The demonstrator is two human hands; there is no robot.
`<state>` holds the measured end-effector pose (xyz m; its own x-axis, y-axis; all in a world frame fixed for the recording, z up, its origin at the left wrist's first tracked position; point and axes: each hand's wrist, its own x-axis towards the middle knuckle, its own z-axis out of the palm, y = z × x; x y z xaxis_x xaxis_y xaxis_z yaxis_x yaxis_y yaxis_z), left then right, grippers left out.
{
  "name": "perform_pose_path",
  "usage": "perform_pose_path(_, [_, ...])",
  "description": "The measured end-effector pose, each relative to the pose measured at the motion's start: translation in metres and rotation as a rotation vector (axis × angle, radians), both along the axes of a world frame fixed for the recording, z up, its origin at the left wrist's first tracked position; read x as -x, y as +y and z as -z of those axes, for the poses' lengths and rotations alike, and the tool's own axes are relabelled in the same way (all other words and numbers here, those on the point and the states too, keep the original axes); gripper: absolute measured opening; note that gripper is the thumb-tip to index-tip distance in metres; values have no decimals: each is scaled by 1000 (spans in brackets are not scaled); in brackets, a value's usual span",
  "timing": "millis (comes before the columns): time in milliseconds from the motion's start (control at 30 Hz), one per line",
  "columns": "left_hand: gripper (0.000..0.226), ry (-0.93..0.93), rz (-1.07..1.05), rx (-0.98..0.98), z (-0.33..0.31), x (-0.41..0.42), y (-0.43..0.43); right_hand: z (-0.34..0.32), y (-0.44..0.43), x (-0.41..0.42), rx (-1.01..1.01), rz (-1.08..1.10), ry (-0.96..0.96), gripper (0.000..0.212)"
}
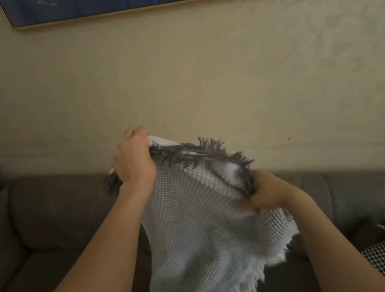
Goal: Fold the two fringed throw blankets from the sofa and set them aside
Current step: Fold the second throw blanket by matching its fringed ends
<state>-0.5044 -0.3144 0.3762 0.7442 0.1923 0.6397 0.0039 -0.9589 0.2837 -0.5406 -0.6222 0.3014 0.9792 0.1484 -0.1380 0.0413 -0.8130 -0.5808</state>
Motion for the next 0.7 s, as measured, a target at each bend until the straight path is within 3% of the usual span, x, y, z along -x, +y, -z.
perform_pose_path(67, [30,-15,-5,26,-1,0,-1,1,-2,2,45,50,5,43])
perform_pose_path(133, [30,-24,-11,52,0,1,-3,3,3,4,82,343,-273,26])
perform_pose_path(200, [27,-16,-43,59,3,1,-4,6,7,5,110,431,-434,21])
perform_pose_path(333, [23,-10,-86,78,7,-4,3,12,-3,5,-164,8,-144,67])
perform_pose_path(400, [20,39,-97,65,9,-6,4,15,-2,5,-337,29,-154,69])
perform_pose_path(467, [19,115,-91,56,14,-9,5,12,7,9,-438,187,-271,63])
perform_pose_path(600, [19,345,-74,-1,34,-15,26,-4,20,16,-631,62,-196,54])
perform_pose_path(700, [51,542,-67,68,45,-13,40,-12,17,13,-738,33,-175,74])
